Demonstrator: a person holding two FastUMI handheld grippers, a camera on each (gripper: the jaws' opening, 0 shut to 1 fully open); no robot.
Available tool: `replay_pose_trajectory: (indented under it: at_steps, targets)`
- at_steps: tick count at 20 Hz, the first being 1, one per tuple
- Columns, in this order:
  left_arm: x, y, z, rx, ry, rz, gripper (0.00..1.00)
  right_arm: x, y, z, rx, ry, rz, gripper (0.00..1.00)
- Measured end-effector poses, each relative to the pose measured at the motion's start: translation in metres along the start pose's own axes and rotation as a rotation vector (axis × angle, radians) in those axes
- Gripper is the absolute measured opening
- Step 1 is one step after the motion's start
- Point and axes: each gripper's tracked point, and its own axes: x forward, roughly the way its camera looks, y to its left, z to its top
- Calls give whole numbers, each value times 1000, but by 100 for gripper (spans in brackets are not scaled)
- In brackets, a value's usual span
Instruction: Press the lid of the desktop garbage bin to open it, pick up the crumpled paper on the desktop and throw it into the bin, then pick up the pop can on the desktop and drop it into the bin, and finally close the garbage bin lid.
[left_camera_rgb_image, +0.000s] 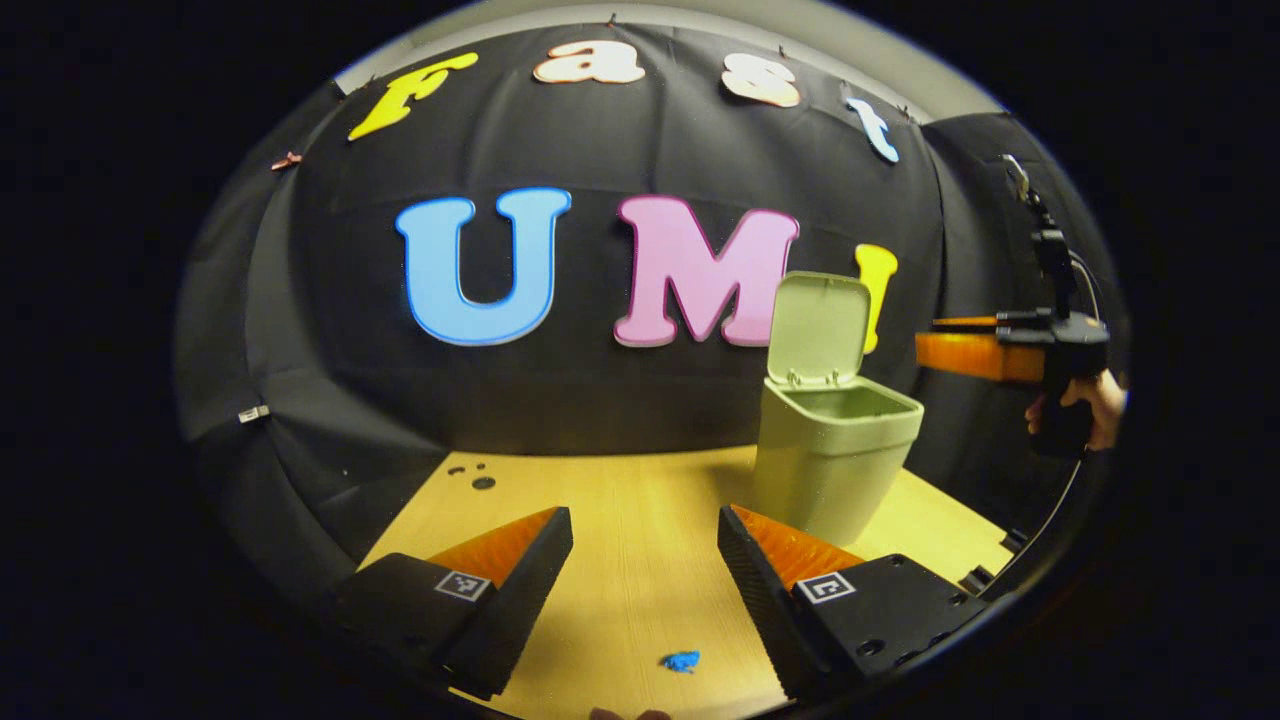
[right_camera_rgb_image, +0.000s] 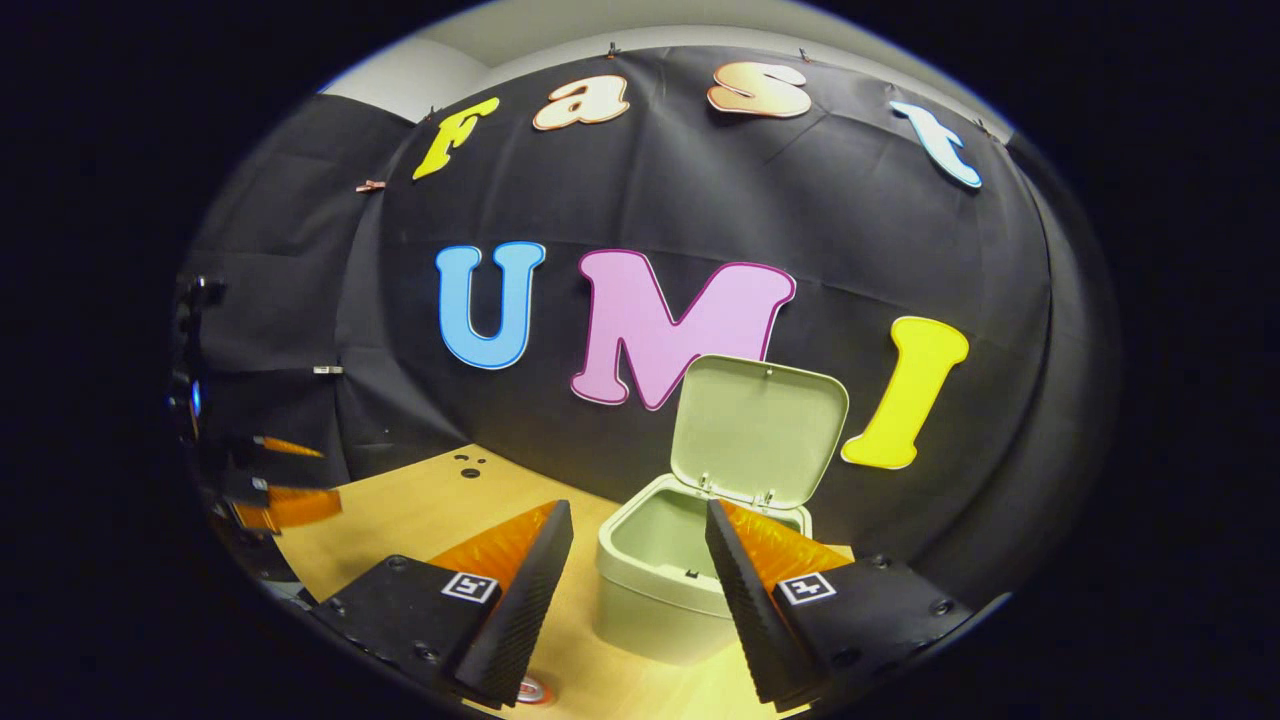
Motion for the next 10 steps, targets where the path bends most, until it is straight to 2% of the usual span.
replay_pose_trajectory:
  at_steps: [3, 4, 10]
  targets:
    - [7, -11, -49, 14, 83, -42, 98, -11, 3, -7, 7, 8, -3, 86]
    - [11, -14, -64, 15, 118, -53, 95, -14, 5, -9, 13, 15, 0, 86]
    - [27, -33, -148, 54, 311, -132, 95, -33, 2, -18, 33, 45, -22, 86]
